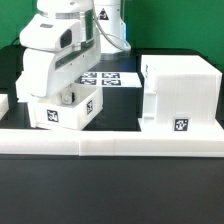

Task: Assemble drawer

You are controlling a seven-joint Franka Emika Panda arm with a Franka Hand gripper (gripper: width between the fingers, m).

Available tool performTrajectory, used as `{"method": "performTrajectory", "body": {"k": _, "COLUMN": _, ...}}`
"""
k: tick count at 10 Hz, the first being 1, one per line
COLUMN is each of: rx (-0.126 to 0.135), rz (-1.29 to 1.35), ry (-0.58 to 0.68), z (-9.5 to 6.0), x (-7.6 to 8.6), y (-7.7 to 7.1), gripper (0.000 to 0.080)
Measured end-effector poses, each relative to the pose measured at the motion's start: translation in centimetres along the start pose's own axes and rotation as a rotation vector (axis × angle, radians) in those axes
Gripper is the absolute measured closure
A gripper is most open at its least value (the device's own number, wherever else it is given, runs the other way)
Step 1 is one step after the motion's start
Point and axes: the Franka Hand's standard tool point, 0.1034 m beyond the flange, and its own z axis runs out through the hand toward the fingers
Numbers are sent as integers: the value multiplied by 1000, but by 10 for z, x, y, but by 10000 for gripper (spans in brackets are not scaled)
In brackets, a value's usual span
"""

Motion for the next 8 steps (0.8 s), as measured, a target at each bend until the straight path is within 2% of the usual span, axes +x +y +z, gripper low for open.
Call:
{"method": "performTrajectory", "body": {"k": 2, "rx": -34, "rz": -196, "ry": -23, "z": 0, "x": 2, "y": 6, "gripper": 757}}
{"method": "performTrajectory", "body": {"k": 5, "rx": -31, "rz": -358, "ry": -46, "z": 1, "x": -5, "y": 7, "gripper": 757}}
{"method": "performTrajectory", "body": {"k": 8, "rx": -38, "rz": -323, "ry": -37, "z": 2, "x": 12, "y": 12, "gripper": 757}}
